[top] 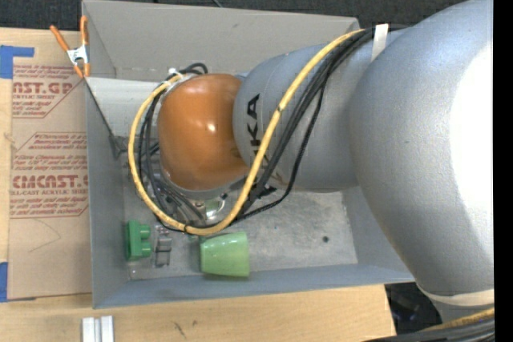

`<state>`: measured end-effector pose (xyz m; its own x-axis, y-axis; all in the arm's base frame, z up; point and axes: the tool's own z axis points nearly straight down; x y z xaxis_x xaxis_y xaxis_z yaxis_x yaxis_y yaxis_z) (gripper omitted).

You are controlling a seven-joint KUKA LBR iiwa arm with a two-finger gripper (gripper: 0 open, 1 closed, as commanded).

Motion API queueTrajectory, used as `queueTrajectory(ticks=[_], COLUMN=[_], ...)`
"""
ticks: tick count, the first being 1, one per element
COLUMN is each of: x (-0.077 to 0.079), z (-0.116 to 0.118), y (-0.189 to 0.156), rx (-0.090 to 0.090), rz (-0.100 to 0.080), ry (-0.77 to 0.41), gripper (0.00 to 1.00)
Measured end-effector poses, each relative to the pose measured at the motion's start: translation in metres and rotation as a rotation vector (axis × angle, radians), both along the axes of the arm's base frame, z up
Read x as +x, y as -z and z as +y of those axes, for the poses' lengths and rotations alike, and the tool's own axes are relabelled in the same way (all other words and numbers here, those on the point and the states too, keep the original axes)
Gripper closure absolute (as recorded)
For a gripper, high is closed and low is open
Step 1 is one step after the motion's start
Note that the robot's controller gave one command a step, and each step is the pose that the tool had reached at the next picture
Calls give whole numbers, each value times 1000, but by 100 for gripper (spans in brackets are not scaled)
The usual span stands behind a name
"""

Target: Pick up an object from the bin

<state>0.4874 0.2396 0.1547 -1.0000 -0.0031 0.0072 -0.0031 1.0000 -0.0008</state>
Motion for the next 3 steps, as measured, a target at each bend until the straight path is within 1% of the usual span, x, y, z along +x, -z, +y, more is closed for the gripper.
queueTrajectory(ticks=[1,2,3], x=[-5,-4,-3], z=[1,0,9], y=[83,80,0], rx=[-1,0,6], rz=[-2,-5,-14], ry=[151,151,134], gripper=[0,100,100])
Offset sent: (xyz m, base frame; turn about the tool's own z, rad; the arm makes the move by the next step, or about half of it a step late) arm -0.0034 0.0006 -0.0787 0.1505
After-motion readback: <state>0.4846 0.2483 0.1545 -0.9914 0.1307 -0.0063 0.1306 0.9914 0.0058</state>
